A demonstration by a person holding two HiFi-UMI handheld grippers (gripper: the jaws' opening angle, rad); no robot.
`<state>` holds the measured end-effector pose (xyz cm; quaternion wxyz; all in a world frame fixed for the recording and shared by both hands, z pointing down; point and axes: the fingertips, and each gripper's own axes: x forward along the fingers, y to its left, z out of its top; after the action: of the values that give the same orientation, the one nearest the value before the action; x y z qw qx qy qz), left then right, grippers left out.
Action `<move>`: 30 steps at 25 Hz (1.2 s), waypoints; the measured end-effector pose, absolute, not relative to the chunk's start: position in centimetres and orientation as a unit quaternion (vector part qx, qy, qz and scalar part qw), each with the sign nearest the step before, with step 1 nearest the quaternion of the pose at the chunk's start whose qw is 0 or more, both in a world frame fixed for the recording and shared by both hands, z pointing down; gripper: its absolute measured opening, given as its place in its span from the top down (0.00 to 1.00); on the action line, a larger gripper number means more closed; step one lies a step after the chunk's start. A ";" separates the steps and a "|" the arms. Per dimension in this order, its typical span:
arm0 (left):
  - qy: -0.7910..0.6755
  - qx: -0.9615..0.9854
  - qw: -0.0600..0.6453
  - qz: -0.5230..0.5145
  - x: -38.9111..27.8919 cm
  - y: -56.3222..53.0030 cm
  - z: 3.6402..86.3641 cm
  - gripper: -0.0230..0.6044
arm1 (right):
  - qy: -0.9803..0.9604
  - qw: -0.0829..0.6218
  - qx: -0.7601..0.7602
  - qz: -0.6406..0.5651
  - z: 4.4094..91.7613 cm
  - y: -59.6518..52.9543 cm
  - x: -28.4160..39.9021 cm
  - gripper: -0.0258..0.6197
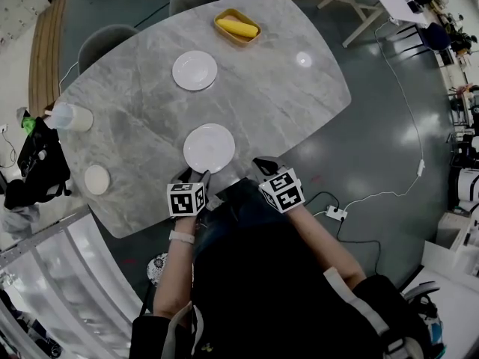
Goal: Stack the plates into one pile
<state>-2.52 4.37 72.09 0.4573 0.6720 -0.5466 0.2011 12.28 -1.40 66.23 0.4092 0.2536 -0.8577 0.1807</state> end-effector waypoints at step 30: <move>-0.682 0.496 0.525 0.114 -2.4 3.7 70.6 0.58 | -0.893 0.416 0.010 0.169 68.6 -5.8 5.8 0.93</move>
<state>-2.43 3.65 70.65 0.5254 0.4957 -0.6821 0.1141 5.84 -5.85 68.61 0.4163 0.0098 -0.8933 0.1690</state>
